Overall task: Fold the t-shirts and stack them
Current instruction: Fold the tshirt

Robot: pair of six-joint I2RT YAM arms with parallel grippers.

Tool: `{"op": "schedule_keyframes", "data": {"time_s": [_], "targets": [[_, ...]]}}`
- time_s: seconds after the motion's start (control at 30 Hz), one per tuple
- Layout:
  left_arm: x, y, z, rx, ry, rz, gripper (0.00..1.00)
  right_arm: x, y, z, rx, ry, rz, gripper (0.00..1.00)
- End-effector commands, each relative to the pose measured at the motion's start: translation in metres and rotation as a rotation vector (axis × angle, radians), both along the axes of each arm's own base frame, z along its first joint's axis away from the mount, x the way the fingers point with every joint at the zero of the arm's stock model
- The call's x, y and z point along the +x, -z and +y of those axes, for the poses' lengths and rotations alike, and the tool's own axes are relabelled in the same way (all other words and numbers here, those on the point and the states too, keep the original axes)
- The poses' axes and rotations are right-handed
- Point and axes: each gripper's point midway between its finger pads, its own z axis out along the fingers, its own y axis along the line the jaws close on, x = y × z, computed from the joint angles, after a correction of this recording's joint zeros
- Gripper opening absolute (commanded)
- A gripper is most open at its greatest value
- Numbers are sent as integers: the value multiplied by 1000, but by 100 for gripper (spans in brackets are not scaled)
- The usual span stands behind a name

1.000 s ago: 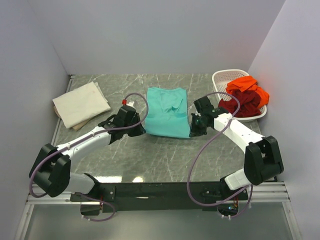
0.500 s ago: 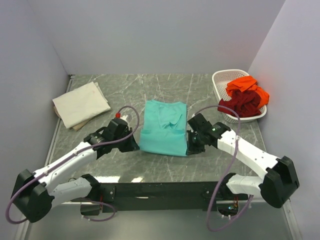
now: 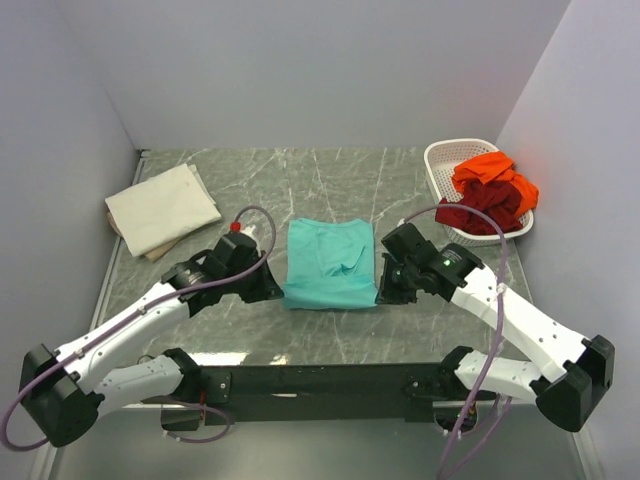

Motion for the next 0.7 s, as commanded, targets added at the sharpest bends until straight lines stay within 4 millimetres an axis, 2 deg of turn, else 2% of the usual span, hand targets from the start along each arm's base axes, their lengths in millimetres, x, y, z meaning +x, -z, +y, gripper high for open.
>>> {"op": "schedule_keyframes", "data": {"time_s": [0.0, 0.07, 0.13, 0.17, 0.2, 0.27, 0.43, 0.5, 0.63, 0.67], "targets": [[28, -22, -10, 2, -12, -91, 0, 19, -9, -6, -49, 49, -54, 0], [38, -31, -16, -4, -18, -126, 0, 28, -13, -4, -50, 57, -74, 0], [47, -30, -20, 7, -12, -138, 0, 40, -20, -5, -49, 66, -106, 0], [54, -38, -24, -6, -13, -159, 0, 46, -19, -7, -62, 75, -111, 0], [58, -34, -25, 9, -12, -156, 0, 53, -20, -10, -67, 90, -120, 0], [69, -39, -28, 2, -21, -176, 0, 63, -25, -12, -73, 92, -140, 0], [95, -38, -28, -10, -35, -191, 0, 97, -39, -22, -75, 118, -204, 0], [103, -37, -32, -28, -18, -194, 0, 109, -37, -23, -88, 103, -211, 0], [122, -31, -31, -43, -23, -193, 0, 137, -42, -25, -104, 99, -235, 0], [126, -30, -30, -46, -26, -191, 0, 144, -38, -26, -114, 102, -225, 0]]}}
